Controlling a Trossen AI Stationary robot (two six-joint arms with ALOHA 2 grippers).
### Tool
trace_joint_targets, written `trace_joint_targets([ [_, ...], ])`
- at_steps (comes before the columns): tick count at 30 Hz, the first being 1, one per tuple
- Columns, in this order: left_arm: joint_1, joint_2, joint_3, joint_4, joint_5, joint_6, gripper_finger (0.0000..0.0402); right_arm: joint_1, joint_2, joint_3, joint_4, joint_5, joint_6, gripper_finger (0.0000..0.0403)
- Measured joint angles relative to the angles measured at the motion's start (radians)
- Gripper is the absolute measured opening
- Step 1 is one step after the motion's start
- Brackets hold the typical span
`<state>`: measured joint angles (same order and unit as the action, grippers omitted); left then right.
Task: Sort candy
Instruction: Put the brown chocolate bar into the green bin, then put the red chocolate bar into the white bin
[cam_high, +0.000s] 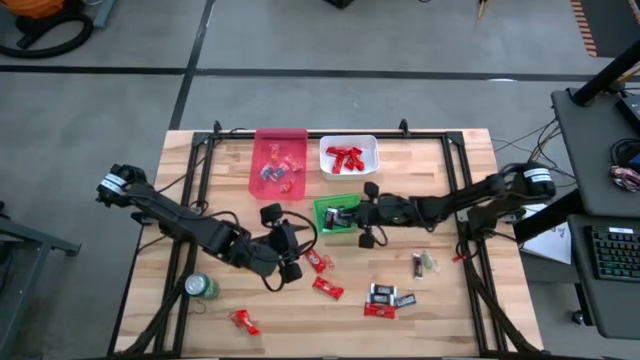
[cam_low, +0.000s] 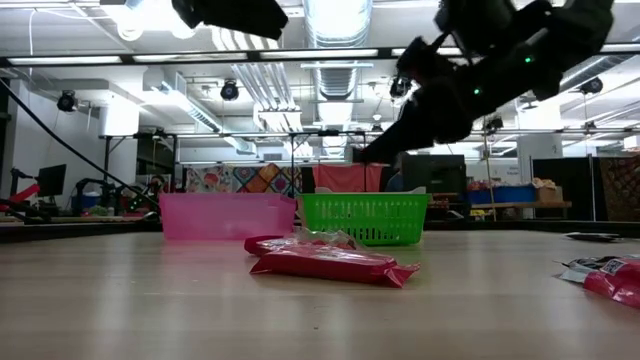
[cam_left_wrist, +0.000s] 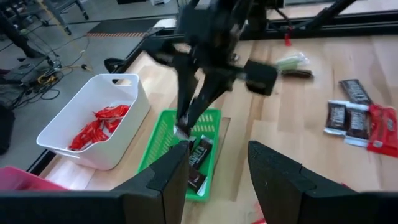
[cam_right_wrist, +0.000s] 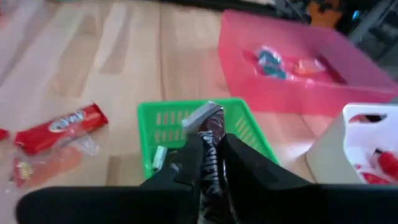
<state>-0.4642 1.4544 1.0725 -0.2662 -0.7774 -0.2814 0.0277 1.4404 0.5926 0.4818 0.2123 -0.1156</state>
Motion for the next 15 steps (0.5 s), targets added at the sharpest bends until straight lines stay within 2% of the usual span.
trace_joint_targets([
  [5, -0.020, 0.000, 0.053, -0.122, 0.006, -0.034, 0.0148, -0.023, 0.060, 0.045, -0.089, 0.002, 0.045, 0.0123],
  [9, -0.032, 0.000, 0.095, -0.249, 0.031, -0.138, 0.0148, -0.031, 0.067, 0.071, -0.134, 0.002, 0.068, 0.0168],
  [15, -0.041, 0.000, 0.117, -0.367, 0.282, -0.402, 0.0148, -0.028, 0.007, 0.144, -0.315, -0.003, 0.134, 0.0201],
])
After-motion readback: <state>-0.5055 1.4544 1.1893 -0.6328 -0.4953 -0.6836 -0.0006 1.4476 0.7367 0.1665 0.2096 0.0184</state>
